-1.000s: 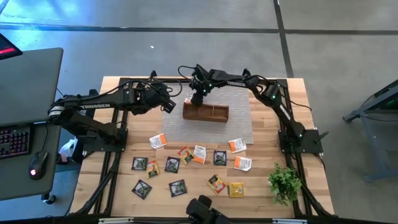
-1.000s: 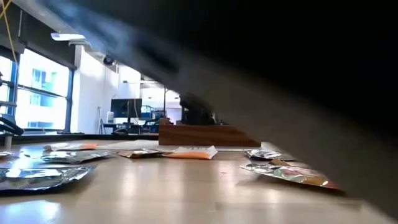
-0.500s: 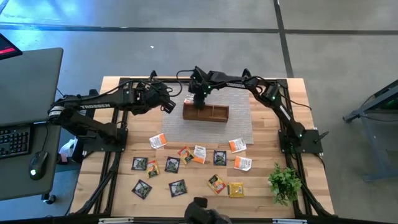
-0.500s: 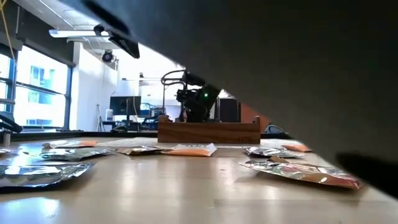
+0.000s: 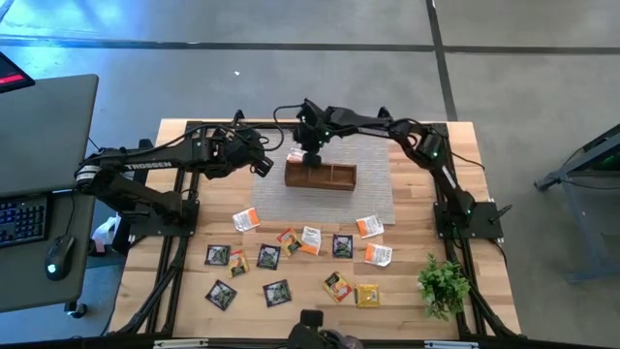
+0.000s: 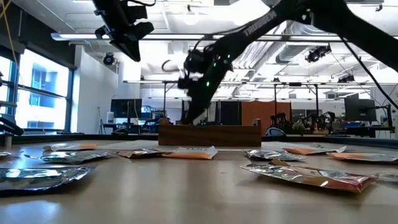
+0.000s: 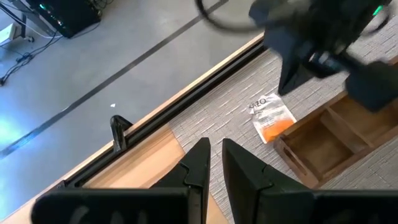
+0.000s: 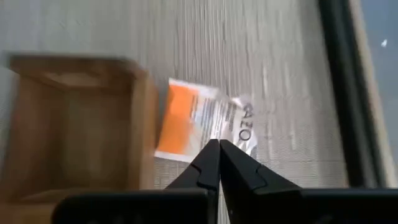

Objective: Pick & Place Tea
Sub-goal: Put the orange tea bag into the left section of the wooden organizer

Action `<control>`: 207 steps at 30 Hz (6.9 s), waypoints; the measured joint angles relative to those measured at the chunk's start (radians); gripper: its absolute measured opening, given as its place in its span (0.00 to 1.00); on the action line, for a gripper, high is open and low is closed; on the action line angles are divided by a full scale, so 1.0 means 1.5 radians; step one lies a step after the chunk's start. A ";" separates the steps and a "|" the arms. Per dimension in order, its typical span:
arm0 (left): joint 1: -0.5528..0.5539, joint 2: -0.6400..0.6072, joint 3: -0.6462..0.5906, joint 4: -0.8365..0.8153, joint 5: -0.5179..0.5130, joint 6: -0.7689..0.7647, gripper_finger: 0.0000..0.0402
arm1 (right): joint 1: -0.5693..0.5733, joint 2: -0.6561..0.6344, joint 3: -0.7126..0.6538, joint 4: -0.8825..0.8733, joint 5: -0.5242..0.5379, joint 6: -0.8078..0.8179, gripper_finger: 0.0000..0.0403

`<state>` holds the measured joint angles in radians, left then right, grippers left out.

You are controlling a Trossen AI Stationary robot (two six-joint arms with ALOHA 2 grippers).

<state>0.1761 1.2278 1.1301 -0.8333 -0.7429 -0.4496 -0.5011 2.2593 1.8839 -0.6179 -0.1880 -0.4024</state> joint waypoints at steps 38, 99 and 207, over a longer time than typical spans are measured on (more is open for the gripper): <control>0.000 0.000 0.000 -0.025 0.018 0.000 0.10 | -0.023 0.083 0.014 -0.022 -0.152 -0.228 0.46; 0.000 0.000 0.000 -0.023 0.024 -0.006 0.10 | -0.041 0.104 0.012 0.169 -0.102 0.143 0.57; 0.298 0.458 0.008 0.435 0.485 0.111 0.43 | 0.186 -0.792 -0.895 0.445 0.081 0.372 0.00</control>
<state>0.6224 1.9144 1.1419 -0.1806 -0.0151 -0.2832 -0.2214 1.0710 0.5415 0.0495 -0.0672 0.1558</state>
